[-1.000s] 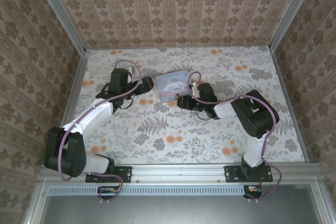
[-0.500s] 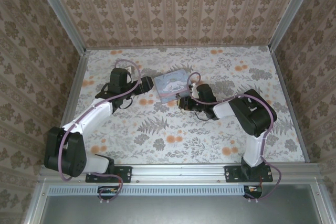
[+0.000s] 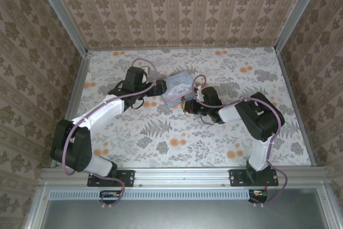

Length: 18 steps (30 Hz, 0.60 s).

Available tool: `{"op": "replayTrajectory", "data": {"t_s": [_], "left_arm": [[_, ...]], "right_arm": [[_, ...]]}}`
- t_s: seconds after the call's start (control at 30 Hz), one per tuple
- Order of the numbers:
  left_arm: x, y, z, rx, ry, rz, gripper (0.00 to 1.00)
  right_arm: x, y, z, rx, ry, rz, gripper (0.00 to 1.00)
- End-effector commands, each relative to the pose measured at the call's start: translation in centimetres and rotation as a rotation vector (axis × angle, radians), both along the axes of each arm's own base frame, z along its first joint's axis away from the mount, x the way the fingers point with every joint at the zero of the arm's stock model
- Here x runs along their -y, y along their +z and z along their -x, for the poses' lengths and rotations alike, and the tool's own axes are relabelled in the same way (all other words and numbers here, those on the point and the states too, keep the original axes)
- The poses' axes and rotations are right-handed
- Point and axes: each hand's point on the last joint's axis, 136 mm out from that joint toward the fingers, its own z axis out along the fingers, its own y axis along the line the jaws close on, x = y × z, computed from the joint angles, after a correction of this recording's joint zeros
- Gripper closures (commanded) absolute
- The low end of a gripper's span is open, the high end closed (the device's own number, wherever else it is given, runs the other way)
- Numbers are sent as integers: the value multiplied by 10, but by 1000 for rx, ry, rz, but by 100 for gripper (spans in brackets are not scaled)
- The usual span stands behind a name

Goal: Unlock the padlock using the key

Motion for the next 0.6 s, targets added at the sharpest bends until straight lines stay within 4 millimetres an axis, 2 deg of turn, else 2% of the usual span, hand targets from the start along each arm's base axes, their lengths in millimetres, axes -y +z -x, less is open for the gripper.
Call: {"op": "replayTrajectory", "data": {"t_s": [0.0, 0.23, 0.43, 0.57], "left_arm": [[1, -13, -4, 0, -4, -132, 0], [15, -47, -9, -49, -6, -218, 0], [18, -60, -9, -69, -6, -226, 0], [19, -63, -9, -73, -5, -225, 0]], "right_arm": [[5, 1, 6, -25, -22, -3, 100], [9, 2, 9, -28, -35, -8, 100], [15, -3, 10, -33, -45, -5, 80], [16, -6, 13, -37, -47, -12, 76]]}}
